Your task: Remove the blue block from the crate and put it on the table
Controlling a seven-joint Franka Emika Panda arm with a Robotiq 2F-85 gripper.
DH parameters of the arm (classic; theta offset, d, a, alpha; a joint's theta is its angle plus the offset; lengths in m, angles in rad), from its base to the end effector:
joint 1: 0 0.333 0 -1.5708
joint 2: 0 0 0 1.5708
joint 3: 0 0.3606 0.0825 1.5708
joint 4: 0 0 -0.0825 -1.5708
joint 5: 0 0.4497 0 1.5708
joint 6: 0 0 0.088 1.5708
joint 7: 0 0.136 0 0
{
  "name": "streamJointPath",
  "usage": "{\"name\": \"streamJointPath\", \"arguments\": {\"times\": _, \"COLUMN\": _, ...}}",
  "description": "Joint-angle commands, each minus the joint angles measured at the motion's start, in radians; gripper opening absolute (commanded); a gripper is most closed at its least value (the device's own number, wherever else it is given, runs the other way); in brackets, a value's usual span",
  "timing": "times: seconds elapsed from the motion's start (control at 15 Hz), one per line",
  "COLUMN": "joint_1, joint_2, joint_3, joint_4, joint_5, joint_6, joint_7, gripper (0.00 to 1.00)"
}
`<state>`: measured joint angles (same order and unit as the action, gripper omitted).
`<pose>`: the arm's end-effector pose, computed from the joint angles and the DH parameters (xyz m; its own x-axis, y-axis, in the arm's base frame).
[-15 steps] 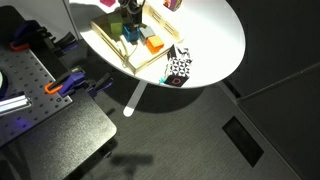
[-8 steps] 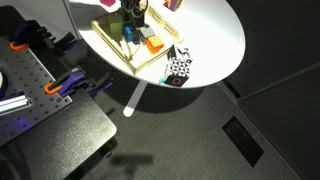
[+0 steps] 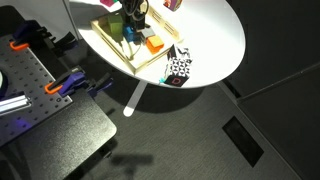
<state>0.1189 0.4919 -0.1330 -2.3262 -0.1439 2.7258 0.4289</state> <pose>0.5400 -0.0120 0.0704 0.9546 -0.2943 -0.0457 -0.2856 -0.9481 0.1396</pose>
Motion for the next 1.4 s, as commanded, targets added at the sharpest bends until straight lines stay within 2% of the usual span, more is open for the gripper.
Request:
{"name": "streamJointPath", "arguments": {"times": 0.0, "joint_1": 0.017, "joint_2": 0.019, "joint_3": -0.016, "joint_4": 0.02, "joint_5": 0.025, "joint_6": 0.001, "joint_7": -0.004, "gripper": 1.0}}
{"name": "streamJointPath", "arguments": {"times": 0.13, "joint_1": 0.021, "joint_2": 0.02, "joint_3": -0.02, "joint_4": 0.022, "joint_5": 0.025, "joint_6": -0.006, "joint_7": 0.0, "gripper": 0.75}}
{"name": "streamJointPath", "arguments": {"times": 0.47, "joint_1": 0.034, "joint_2": -0.007, "joint_3": -0.03, "joint_4": 0.019, "joint_5": 0.024, "joint_6": -0.037, "joint_7": 0.009, "gripper": 0.34}}
{"name": "streamJointPath", "arguments": {"times": 1.33, "joint_1": -0.006, "joint_2": -0.162, "joint_3": -0.037, "joint_4": 0.012, "joint_5": 0.007, "joint_6": -0.189, "joint_7": 0.002, "gripper": 0.32}}
